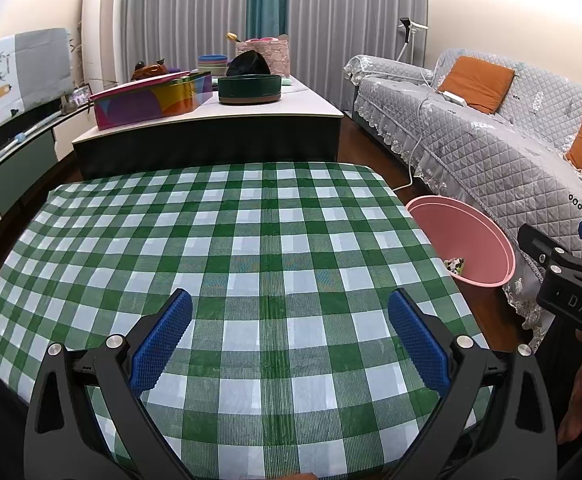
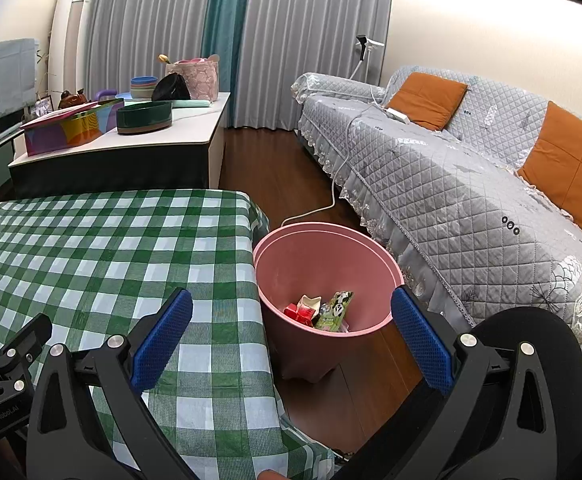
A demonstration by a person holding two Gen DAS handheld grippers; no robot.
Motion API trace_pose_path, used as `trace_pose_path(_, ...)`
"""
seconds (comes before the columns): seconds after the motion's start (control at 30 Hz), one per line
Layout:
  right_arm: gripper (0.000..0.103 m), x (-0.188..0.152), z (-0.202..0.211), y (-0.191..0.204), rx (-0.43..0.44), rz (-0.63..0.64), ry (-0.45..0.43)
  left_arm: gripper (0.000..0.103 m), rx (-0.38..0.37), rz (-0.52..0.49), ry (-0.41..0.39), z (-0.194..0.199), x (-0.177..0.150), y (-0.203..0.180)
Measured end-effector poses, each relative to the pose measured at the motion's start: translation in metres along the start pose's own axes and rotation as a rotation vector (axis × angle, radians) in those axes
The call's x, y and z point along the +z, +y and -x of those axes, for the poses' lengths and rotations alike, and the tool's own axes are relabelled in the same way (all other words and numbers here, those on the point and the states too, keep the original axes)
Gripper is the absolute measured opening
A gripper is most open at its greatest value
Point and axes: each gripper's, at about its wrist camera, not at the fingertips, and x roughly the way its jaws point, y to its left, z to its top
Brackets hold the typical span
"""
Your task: Collect trash
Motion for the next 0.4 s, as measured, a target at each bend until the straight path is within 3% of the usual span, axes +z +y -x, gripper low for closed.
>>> trace_pose_path(0.4,0.098,0.0001,0.0002,0.0,0.0,0.0,0.0,0.095,-0.007,-0.004,0.008,-0.003,0.0,0.0002)
